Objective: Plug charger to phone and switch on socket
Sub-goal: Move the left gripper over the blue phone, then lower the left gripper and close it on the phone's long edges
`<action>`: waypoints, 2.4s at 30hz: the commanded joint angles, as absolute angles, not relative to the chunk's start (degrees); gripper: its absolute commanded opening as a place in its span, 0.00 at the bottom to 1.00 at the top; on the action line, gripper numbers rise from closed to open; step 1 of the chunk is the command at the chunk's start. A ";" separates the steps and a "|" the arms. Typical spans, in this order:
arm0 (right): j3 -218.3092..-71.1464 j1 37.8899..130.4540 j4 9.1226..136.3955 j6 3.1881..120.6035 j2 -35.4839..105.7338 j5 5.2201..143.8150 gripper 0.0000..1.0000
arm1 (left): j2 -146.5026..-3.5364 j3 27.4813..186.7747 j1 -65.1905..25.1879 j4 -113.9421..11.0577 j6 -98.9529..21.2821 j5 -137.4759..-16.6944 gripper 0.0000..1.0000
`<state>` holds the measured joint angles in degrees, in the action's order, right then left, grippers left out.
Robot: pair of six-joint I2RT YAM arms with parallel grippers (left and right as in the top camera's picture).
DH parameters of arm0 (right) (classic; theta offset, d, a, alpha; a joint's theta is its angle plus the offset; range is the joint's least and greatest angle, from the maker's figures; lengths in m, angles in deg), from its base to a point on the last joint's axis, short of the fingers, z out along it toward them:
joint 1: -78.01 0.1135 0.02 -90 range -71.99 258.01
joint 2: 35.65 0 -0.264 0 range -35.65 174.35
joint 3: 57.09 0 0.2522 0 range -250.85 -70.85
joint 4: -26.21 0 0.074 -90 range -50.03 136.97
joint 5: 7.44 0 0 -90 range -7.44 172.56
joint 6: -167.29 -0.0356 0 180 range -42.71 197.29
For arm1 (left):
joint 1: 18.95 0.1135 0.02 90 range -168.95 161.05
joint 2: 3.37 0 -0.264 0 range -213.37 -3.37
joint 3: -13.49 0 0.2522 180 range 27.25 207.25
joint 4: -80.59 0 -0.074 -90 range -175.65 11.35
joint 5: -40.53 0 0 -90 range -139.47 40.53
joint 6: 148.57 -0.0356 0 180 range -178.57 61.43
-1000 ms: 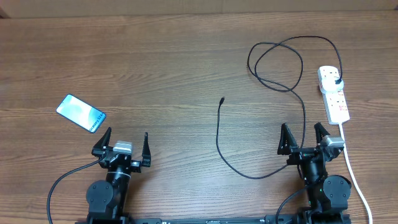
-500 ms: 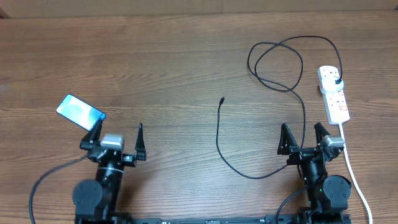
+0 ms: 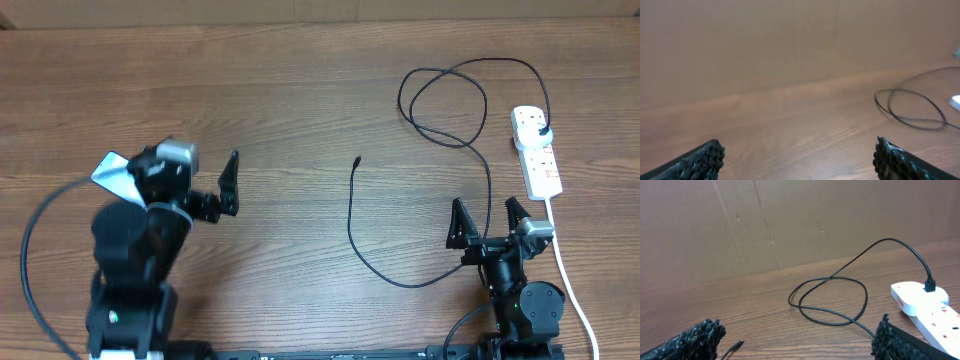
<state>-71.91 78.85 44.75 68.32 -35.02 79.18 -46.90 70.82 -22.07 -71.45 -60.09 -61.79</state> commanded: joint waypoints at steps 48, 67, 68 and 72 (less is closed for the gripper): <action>-71.30 79.18 44.60 68.15 -35.48 79.95 1.00 | -89.43 93.73 -6.55 -40.15 -32.33 -60.93 0.98; -71.30 79.18 44.60 68.15 -35.48 79.95 1.00 | -116.43 124.46 1.67 -12.59 -30.21 -52.06 1.00; -71.30 79.18 44.60 68.15 -35.48 79.95 1.00 | -116.89 124.44 2.06 -12.61 -30.21 -52.04 1.00; -71.30 79.18 44.60 68.15 -35.48 79.95 1.00 | -119.44 123.96 4.27 -13.55 -33.82 -51.80 1.00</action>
<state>-71.91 78.85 44.75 68.30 -35.02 79.21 -117.76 123.35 2.52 -13.07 -31.81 -53.06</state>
